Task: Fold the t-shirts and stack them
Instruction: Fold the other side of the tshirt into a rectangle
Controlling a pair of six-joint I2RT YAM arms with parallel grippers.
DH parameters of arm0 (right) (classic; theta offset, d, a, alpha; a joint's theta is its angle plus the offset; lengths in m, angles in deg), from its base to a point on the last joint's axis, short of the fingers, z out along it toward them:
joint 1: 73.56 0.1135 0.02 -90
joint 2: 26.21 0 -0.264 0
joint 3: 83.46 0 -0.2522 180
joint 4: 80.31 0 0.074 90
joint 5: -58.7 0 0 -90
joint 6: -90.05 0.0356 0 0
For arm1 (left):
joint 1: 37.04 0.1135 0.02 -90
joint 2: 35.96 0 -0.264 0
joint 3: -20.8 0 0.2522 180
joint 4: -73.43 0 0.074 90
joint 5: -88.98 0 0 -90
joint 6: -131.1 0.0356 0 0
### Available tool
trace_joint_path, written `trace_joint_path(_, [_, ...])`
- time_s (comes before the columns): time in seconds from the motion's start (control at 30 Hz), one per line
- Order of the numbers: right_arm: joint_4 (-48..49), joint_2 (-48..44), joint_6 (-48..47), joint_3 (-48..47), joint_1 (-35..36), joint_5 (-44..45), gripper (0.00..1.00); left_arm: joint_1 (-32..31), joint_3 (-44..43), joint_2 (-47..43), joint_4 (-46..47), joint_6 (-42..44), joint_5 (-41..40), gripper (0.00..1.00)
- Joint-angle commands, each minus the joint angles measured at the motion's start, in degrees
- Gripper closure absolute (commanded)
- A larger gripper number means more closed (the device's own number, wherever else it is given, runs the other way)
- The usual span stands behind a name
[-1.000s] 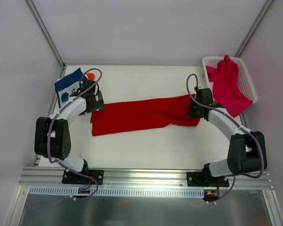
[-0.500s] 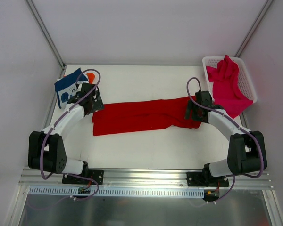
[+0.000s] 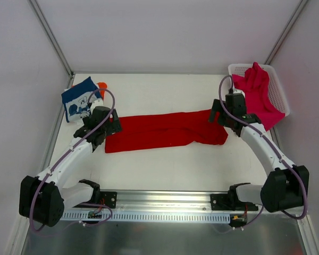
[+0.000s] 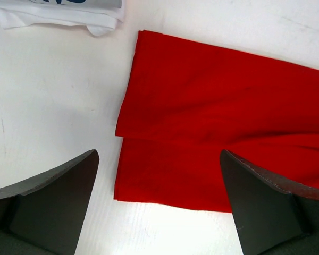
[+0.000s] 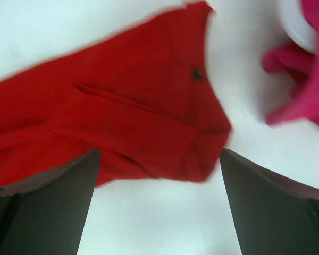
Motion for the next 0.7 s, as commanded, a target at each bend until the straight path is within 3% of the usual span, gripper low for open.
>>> trace_joint_path(0.0, [5.2,5.5,1.3,-6.8,1.2,-10.1,0.02,-1.0,2.3,-2.9,4.7,-1.8,2.4,0.01])
trace_joint_path(0.13, [10.8,14.9,3.1,-11.8,4.6,-17.2,0.11,-1.7,3.7,-4.0,5.5,-1.7,3.3,0.01])
trace_joint_path(0.3, [9.3,28.8,3.9,-20.8,8.2,-20.3,0.17,-1.7,4.1,-4.5,5.8,-1.3,3.9,0.01])
trace_joint_path(0.67, [12.2,32.0,6.1,-17.8,10.0,-16.3,0.16,-1.8,5.5,-6.6,5.7,-0.1,3.5,0.01])
